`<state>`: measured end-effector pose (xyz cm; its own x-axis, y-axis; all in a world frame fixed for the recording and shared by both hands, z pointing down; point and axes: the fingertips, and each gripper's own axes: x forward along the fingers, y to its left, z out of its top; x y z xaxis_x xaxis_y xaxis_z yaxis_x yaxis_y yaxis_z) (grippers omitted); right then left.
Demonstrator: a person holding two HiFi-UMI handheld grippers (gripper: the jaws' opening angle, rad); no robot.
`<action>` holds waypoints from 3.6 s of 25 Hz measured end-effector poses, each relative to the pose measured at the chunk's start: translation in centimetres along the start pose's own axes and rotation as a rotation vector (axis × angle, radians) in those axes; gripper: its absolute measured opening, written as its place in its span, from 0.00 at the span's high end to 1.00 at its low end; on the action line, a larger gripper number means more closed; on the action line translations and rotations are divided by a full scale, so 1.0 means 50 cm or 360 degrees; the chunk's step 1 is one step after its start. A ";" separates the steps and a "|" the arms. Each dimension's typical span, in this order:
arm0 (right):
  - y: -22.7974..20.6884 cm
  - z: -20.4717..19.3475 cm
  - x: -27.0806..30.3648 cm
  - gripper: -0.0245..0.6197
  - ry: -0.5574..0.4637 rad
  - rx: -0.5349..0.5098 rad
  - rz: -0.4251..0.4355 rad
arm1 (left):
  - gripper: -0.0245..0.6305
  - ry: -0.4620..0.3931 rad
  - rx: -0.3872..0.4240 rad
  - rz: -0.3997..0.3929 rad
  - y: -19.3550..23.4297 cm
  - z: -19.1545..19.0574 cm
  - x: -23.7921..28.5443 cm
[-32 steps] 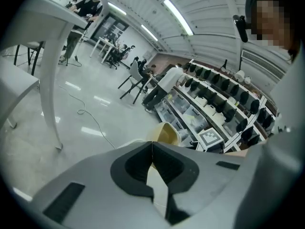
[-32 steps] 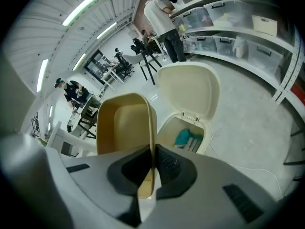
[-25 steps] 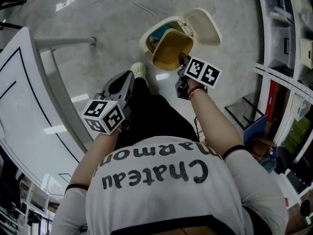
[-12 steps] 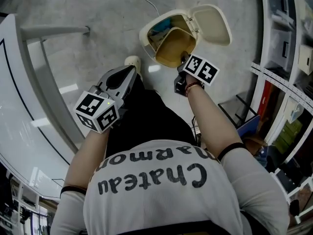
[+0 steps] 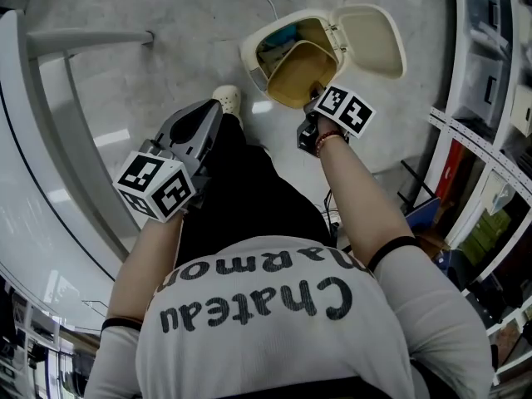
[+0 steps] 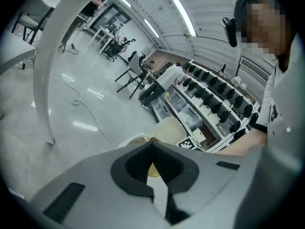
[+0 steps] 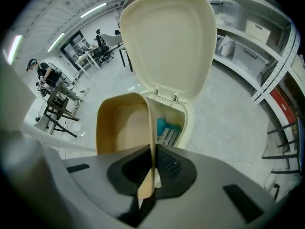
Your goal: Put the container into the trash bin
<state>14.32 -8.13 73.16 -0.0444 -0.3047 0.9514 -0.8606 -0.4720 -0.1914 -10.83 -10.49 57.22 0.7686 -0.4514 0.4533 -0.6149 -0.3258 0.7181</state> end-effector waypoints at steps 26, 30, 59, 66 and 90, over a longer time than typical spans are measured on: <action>-0.009 0.060 0.103 0.91 0.0112 -0.0204 -0.0025 | 0.93 -0.0025 -0.0036 0.0230 0.075 0.042 0.080; -0.006 0.069 0.124 0.91 0.0126 -0.0241 0.0004 | 0.93 0.0012 -0.0022 0.0225 0.076 0.044 0.099; 0.027 0.077 0.251 0.91 0.0456 -0.1787 -0.0209 | 0.93 -0.0156 -0.0216 0.0336 0.081 -0.066 0.176; 0.055 0.061 0.297 0.91 0.0517 -0.2266 -0.0245 | 0.93 -0.0157 -0.0216 0.0366 0.102 -0.078 0.163; 0.057 0.010 0.468 0.91 0.0557 -0.2799 -0.0146 | 0.93 -0.0306 -0.0068 0.0428 0.212 -0.081 0.165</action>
<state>11.07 -17.03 94.77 0.1364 -0.0492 0.9894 -0.3308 0.9392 0.0923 -10.26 -14.30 70.72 0.5297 -0.6663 0.5249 -0.7803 -0.1402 0.6095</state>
